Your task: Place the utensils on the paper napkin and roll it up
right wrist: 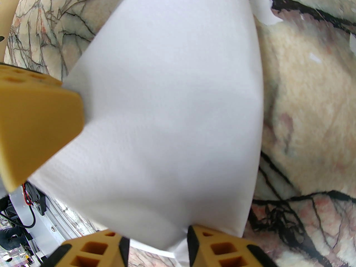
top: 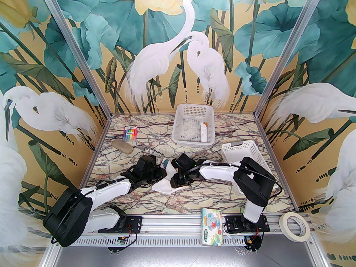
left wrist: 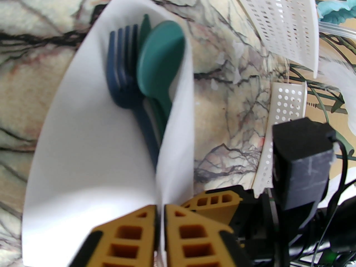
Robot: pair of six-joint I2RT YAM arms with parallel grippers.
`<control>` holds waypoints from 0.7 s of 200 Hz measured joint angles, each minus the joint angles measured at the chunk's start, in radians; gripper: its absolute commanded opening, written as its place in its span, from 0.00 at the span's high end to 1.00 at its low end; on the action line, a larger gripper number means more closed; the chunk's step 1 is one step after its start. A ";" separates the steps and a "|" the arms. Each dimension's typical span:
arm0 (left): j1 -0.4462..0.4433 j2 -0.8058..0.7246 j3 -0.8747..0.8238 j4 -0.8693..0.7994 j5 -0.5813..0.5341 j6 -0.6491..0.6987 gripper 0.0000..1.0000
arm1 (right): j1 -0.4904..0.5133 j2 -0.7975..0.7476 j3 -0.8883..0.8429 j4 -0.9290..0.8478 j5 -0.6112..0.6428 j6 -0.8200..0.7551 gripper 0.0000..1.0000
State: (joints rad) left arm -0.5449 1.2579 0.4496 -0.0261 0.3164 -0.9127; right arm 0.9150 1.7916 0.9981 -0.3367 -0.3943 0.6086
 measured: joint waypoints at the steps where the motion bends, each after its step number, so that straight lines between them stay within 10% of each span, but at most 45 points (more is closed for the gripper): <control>1: 0.000 0.000 0.000 0.000 0.000 0.000 0.92 | 0.000 0.000 0.000 0.000 0.000 0.000 0.55; 69: 0.000 0.029 0.000 -0.011 -0.016 0.025 0.96 | 0.000 -0.073 0.004 -0.030 0.032 -0.001 0.56; 140: 0.000 0.072 -0.001 -0.006 -0.019 0.042 0.95 | -0.021 -0.141 -0.004 -0.072 0.054 -0.021 1.00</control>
State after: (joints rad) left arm -0.5449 1.3304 0.4484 -0.0326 0.2977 -0.8703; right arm 0.8936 1.6508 0.9939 -0.4084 -0.3401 0.5880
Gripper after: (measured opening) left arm 0.052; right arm 0.058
